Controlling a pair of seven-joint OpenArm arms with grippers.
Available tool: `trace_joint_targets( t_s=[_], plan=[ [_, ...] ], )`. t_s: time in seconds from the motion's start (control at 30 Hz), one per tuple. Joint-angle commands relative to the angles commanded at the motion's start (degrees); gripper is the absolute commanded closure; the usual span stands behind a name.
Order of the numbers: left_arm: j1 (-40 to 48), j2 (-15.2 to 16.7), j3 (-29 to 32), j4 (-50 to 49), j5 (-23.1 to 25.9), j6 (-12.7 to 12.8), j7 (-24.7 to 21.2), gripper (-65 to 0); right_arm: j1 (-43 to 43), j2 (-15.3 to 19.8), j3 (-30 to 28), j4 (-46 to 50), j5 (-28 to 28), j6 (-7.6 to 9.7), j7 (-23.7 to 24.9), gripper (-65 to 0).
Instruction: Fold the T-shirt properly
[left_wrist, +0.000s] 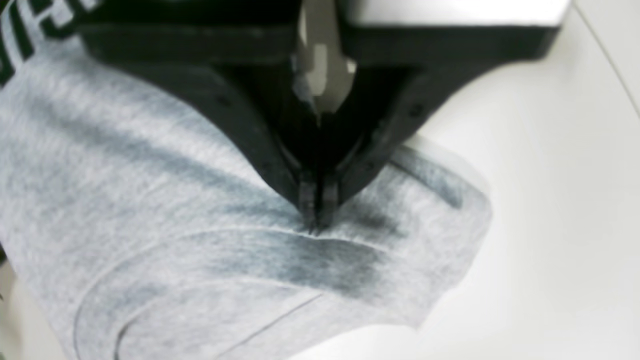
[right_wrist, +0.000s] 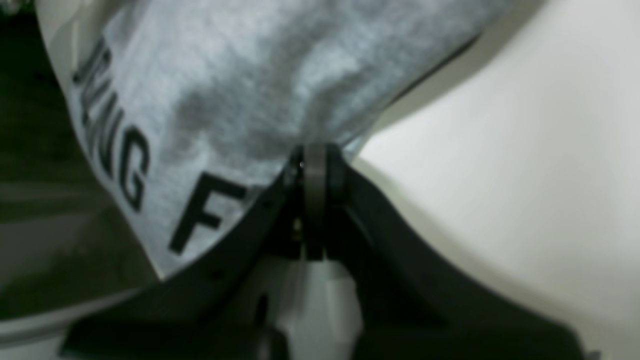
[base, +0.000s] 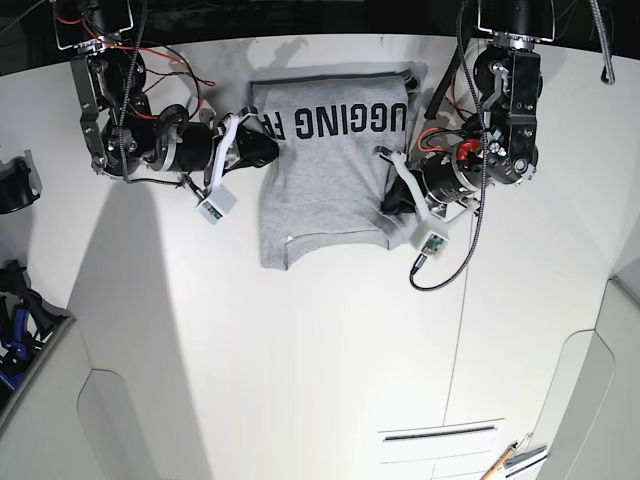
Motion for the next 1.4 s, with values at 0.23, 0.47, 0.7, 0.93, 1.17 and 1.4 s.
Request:
trace_joint_targets(
  t_s=[0.23,0.47,0.7,0.93,1.17,1.4],
  plan=[
    [-0.11,-0.02,0.0,0.55,-3.32,0.35,1.36,0.0,-0.44,0.02,1.22,1.05,-0.87,-0.02,-0.02,0.0],
    [3.69,-3.41,-1.42,11.1,-8.9,-0.11,3.48,0.0,-1.25,0.04,10.32,1.79,0.96,-0.07,-4.04,0.0],
    [14.95,-8.76,-8.68,26.34,-15.47,-1.14,4.9,0.0,-6.08,0.35,20.02,10.84,4.7,0.02,-7.78,0.0],
    [27.39,-8.74,-18.03,33.07,-15.5,-1.16,5.22,0.0,-14.29,4.04,23.98,19.41,9.22,0.02,-8.96,0.0],
    [37.86,-8.74,-21.0,33.16,-15.47,-1.81,10.01,0.0,-23.52,6.82,24.22,22.16,12.22,0.04,-9.92,0.0],
    [51.93,-8.74,-21.0,33.14,-15.28,-1.84,10.14,0.0,-33.4,7.02,24.22,22.14,14.78,0.42,-12.17,0.0]
  ],
)
